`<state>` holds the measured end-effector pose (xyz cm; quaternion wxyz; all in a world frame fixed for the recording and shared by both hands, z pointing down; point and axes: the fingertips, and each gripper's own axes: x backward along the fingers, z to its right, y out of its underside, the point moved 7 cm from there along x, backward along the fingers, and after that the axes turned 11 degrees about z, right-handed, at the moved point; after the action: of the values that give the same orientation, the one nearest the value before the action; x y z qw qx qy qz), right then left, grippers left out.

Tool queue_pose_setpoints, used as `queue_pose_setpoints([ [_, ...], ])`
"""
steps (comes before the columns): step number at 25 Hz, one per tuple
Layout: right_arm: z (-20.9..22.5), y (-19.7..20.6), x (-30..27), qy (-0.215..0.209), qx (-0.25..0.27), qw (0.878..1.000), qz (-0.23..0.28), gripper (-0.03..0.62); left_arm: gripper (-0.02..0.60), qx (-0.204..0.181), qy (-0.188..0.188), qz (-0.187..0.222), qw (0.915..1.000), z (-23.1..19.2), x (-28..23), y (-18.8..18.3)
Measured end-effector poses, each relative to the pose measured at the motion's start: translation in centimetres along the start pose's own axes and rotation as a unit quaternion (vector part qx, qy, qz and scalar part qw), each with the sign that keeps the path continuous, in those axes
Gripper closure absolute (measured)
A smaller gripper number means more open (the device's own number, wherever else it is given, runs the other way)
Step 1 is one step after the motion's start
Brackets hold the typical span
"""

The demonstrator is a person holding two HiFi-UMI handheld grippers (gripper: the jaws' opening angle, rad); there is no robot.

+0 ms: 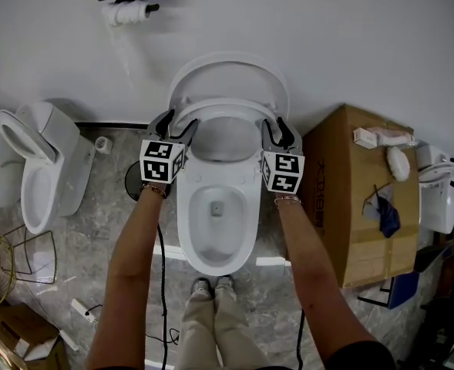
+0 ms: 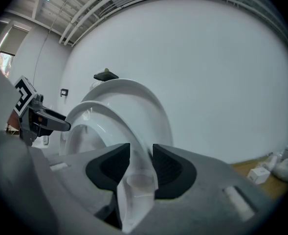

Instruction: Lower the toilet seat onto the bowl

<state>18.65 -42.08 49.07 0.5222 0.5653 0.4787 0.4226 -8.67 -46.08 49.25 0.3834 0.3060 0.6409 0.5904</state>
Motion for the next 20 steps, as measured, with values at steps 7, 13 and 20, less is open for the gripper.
queue_pose_setpoints([
  [7,0.6,-0.1,-0.1,0.02,-0.001,1.0,-0.008,0.518,0.387,0.006,-0.004,-0.004,1.0,-0.2,-0.2,-0.1],
  [13,0.7,-0.1,0.3,0.011,-0.016,1.0,-0.012,0.523,0.432,0.015,-0.01,-0.006,0.9998,-0.5,0.0,0.0],
  [20,0.5,-0.1,1.4,0.014,-0.037,0.999,-0.009,0.523,0.438,0.024,-0.002,-0.002,0.9997,-0.1,0.9,-0.1],
])
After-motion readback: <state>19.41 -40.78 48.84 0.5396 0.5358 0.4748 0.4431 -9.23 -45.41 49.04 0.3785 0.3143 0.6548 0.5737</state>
